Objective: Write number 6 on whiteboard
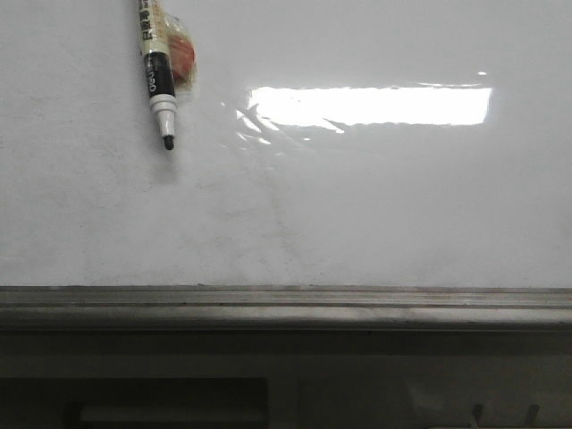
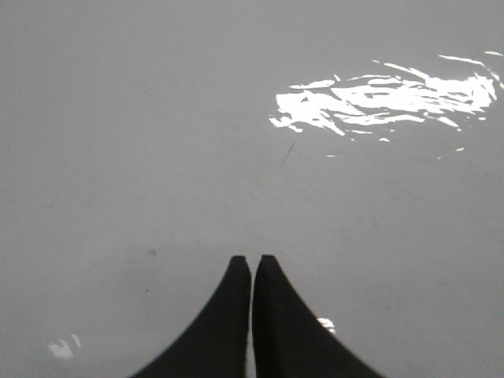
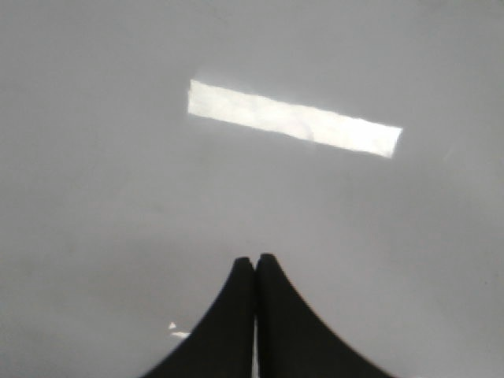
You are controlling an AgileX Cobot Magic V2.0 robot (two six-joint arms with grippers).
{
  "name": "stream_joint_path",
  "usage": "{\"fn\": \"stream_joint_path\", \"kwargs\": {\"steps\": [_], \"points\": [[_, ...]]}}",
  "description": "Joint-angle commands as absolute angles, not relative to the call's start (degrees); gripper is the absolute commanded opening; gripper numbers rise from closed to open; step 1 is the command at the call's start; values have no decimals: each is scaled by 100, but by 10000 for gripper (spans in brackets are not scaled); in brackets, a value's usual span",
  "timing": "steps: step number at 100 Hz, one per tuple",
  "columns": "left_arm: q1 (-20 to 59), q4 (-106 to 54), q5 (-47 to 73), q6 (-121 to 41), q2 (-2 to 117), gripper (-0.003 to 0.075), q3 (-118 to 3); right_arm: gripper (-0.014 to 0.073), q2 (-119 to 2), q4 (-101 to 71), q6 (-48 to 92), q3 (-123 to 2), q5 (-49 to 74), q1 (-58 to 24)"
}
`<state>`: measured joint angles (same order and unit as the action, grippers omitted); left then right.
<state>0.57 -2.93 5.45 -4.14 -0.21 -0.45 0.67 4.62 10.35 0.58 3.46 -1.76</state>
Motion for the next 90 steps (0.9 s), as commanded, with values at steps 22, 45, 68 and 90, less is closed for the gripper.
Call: {"fn": "stream_joint_path", "kwargs": {"steps": [22, 45, 68, 90], "points": [[49, -333, 155, -360, -199, -20, 235, -66, 163, 509, 1006, 182, -134, -153], [49, -333, 155, -360, -199, -20, 235, -66, 163, 509, 1006, 182, -134, -153], [49, -321, 155, -360, -199, -20, 235, -66, 163, 509, 1006, 182, -147, -153], [49, 245, 155, -406, -199, -20, 225, -66, 163, 509, 1006, 182, -148, -153]]}}
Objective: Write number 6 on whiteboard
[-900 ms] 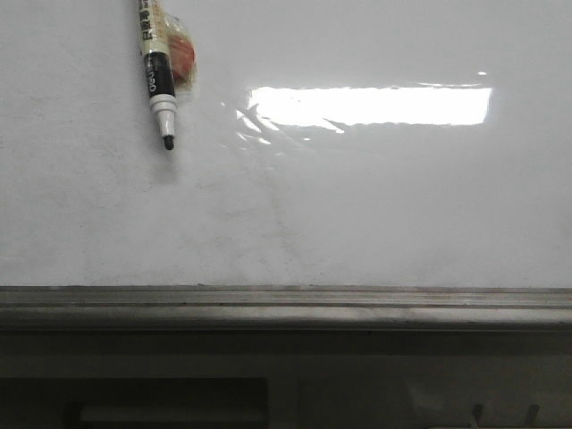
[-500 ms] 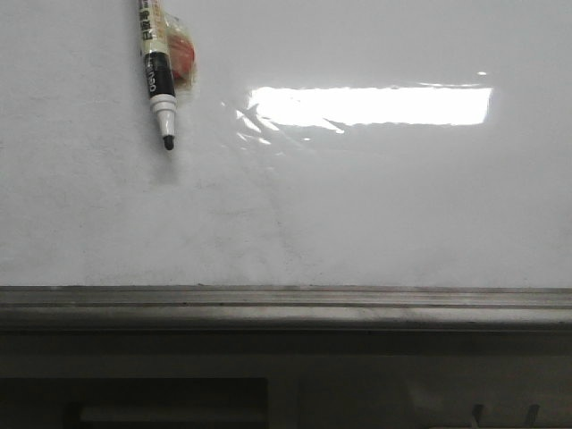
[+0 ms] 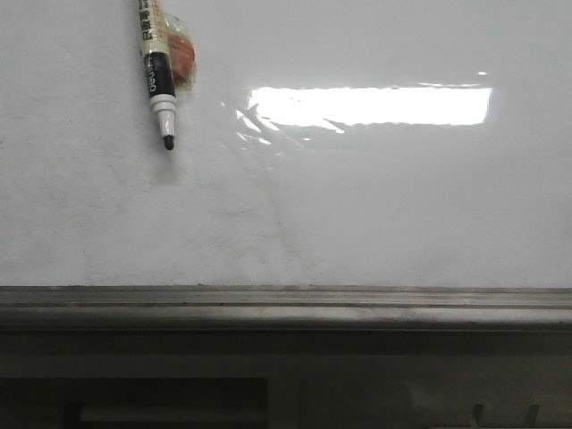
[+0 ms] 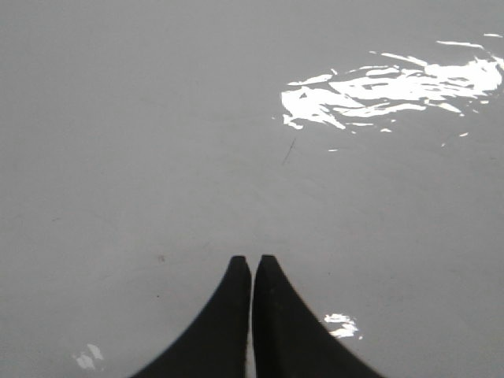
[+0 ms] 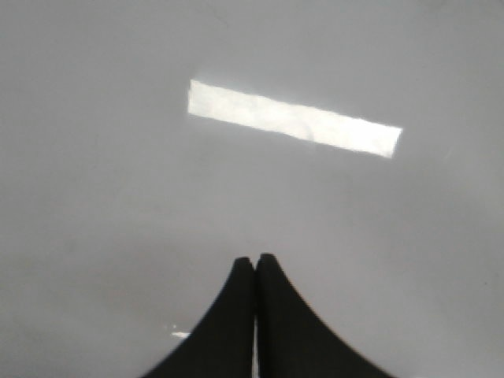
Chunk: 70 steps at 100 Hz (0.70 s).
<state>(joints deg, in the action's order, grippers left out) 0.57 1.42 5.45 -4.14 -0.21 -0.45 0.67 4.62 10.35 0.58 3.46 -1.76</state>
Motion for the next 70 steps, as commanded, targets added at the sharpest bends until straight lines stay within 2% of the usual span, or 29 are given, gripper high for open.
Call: {"fn": "stream_joint_path", "kwargs": {"steps": [1, 55, 70], "points": [[49, 245, 155, -406, -199, -20, 225, -66, 163, 509, 1006, 182, -148, -153], [49, -709, 0, -361, -199, -20, 225, -66, 163, 222, 1006, 182, -274, -153], [49, -1793, 0, -361, -199, -20, 225, -66, 163, -1363, 1006, 182, -453, -153]]}}
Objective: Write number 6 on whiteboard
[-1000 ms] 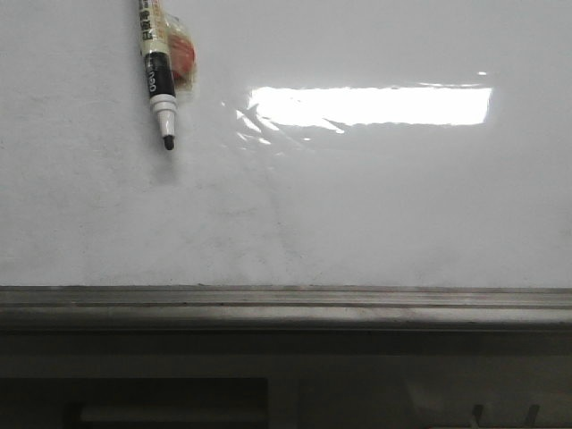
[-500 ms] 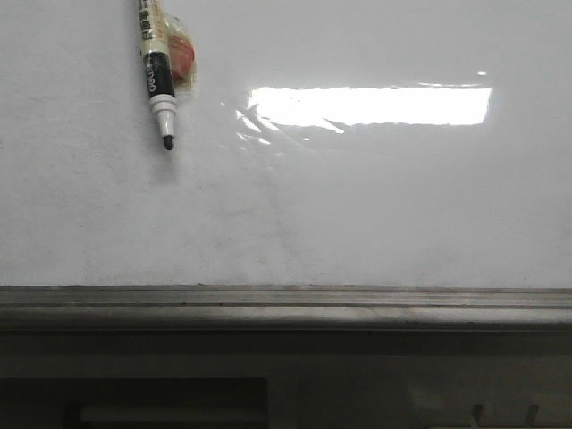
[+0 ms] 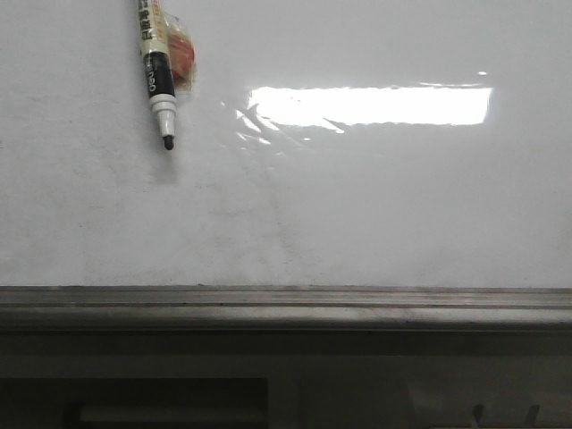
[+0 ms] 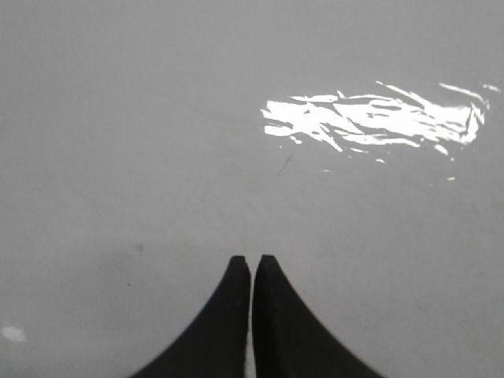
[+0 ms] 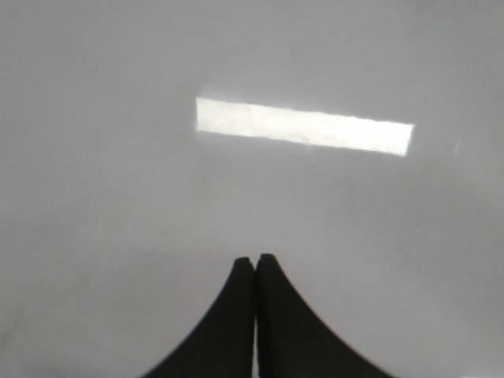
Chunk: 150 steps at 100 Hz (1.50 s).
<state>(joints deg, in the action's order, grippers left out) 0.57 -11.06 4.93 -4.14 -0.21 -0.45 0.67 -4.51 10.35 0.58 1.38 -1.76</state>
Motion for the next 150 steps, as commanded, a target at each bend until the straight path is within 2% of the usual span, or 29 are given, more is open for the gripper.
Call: {"fn": "stream_joint_path", "kwargs": {"steps": [1, 14, 29, 41, 57, 84, 102, 110, 115, 119, 123, 124, 127, 130, 136, 150], "points": [[49, -1930, 0, -361, -199, -20, 225, -66, 163, -1464, 1006, 182, -471, -153], [49, -3200, -199, -361, -199, -20, 212, -66, 163, -3049, 1006, 182, -483, -153], [49, -4189, -425, -361, -199, -20, 212, -66, 163, -3099, 1006, 89, -288, -153], [49, -4255, -327, -361, -199, -20, 113, -64, 155, -3099, 1006, -180, 145, -153], [49, -3922, 769, -405, 14, -20, -530, -63, -277, -3099, 1006, -905, 1204, -153], [49, -3531, 2922, -1158, 1660, -20, -2303, -66, -2382, -2645, 1038, -2566, 2689, -153], [546, -3811, 2986, -1786, 2463, -11, -2898, -54, -3221, -2699, 1540, -3300, 3111, -153], [814, -4176, 2977, -2339, 2754, 66, -2977, 34, -3375, -2814, 1677, -3433, 3236, -153], [974, -4549, 2936, -2565, 2956, 158, -2989, 162, -3434, -2910, 1690, -3469, 3271, -153], [1105, -4929, 2879, -2766, 3143, 259, -2989, 263, -3462, -2948, 1690, -3480, 3282, -153], [1225, -5235, 2830, -2971, 3350, 370, -2989, 401, -3493, -2977, 1690, -3494, 3295, -153], [1243, -5283, 2804, -3004, 3386, 388, -2989, 401, -3493, -2988, 1690, -3494, 3295, -153], [1318, -5520, 2755, -3174, 3533, 469, -2989, 476, -3505, -2985, 1690, -3494, 3295, -153], [1413, -5727, 2708, -3365, 3718, 515, -2989, 517, -3516, -2985, 1701, -3494, 3295, -153], [1578, -6239, 2615, -3868, 4021, 541, -3012, 543, -3526, -2985, 1701, -3494, 3295, -153], [2097, -7341, 2306, -4913, 4765, 488, -3187, 540, -3526, -2985, 1714, -3494, 3283, -153]]}}
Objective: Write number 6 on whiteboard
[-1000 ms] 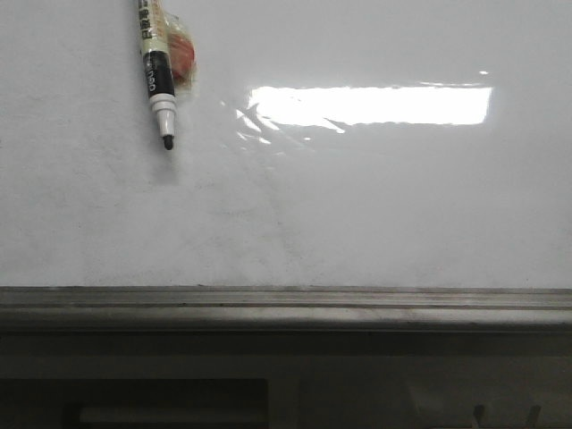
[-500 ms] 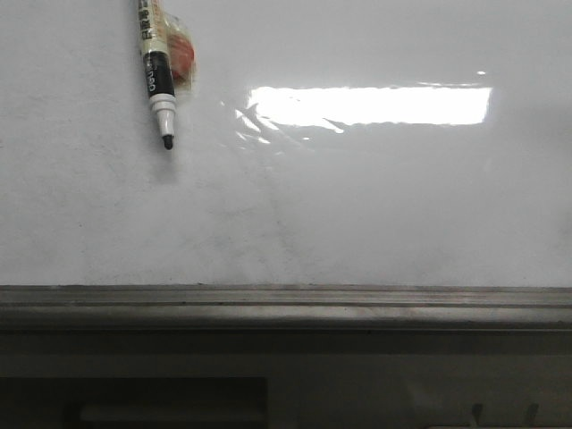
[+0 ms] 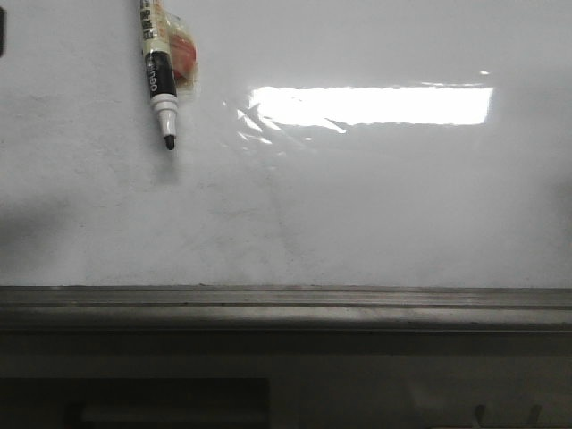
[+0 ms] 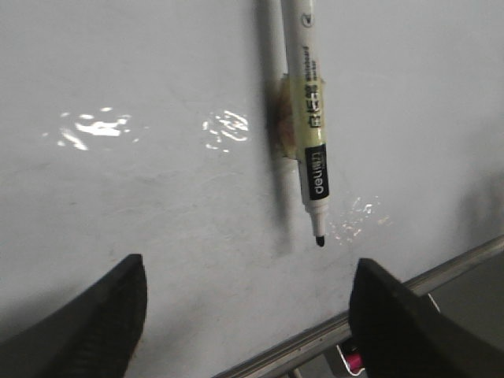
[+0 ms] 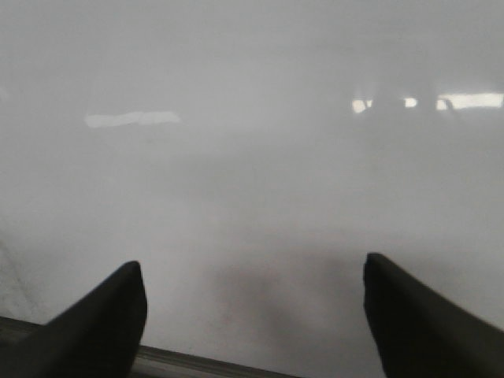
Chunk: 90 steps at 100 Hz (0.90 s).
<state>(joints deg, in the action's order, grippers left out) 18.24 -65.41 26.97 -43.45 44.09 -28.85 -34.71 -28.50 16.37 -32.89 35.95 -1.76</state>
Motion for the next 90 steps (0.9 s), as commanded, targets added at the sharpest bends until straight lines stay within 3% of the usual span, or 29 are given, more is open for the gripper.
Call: {"fn": "stream_joint_path", "kwargs": {"steps": [1, 31, 56, 65, 77, 90], "points": [[2161, -7394, 2287, -4964, 4835, 485, -3223, 541, -3526, -2985, 1714, -3494, 3283, -153], [3679, -7401, 619, -5192, 6103, 481, -3926, 541, -3526, -2985, 1722, -3494, 3273, -153], [4180, -7401, -372, -5192, 6651, 456, -4070, 540, -3526, -2985, 1722, -3494, 3196, -153], [4180, -7401, -387, -5192, 6720, 328, -4070, 540, -3526, -2985, 1722, -3494, 3187, -153], [4180, -7347, -365, -5192, 6706, -15, -4070, 541, -3526, -2985, 1722, -3494, 3187, -153], [4180, -7194, -339, -5209, 6603, -20, -4070, 540, -3526, -2985, 1727, -3494, 3187, -153]]}}
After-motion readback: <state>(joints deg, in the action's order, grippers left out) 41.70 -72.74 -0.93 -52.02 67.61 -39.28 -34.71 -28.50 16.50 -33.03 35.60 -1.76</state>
